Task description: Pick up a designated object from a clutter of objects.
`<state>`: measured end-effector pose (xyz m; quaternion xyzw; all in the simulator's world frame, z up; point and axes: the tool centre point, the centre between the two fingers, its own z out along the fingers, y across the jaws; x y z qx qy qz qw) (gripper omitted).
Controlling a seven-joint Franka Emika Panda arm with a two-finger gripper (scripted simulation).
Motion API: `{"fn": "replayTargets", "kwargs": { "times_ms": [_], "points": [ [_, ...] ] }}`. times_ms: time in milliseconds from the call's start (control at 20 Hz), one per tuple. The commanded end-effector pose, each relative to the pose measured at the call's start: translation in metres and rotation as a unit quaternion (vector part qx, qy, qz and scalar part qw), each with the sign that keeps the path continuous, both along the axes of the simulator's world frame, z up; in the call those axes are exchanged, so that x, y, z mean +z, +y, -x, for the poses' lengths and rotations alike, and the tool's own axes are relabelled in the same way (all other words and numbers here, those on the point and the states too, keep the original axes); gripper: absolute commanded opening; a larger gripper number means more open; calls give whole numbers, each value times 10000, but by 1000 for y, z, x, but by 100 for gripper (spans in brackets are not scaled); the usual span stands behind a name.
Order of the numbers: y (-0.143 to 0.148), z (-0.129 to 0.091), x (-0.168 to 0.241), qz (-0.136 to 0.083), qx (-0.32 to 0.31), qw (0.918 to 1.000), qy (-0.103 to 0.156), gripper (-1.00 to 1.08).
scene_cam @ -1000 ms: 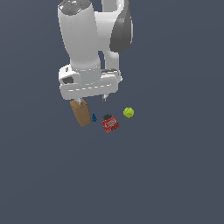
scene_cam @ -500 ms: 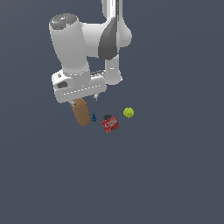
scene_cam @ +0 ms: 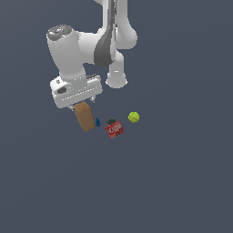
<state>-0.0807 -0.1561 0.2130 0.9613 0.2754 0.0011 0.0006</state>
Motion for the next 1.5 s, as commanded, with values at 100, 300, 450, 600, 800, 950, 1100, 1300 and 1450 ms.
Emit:
{"fn": "replayTargets", "kwargs": {
  "times_ms": [100,300,450,600,800,950,1100,1300,1450],
  "points": [
    [-11,12,-10,0,296,9996,5,100],
    [-17,20,-16,-1,471,9989,9,100],
    [-20,24,-18,-2,556,9985,11,100],
    [-22,26,-20,-2,602,9982,12,100],
    [-22,26,-20,-2,595,9982,13,100],
    [-22,26,-24,-2,595,9982,13,100],
    [-22,27,-33,0,597,9982,14,100],
    [-23,27,-52,3,600,9982,15,100],
    [-23,27,-63,4,604,9982,15,100]
  ]
}}
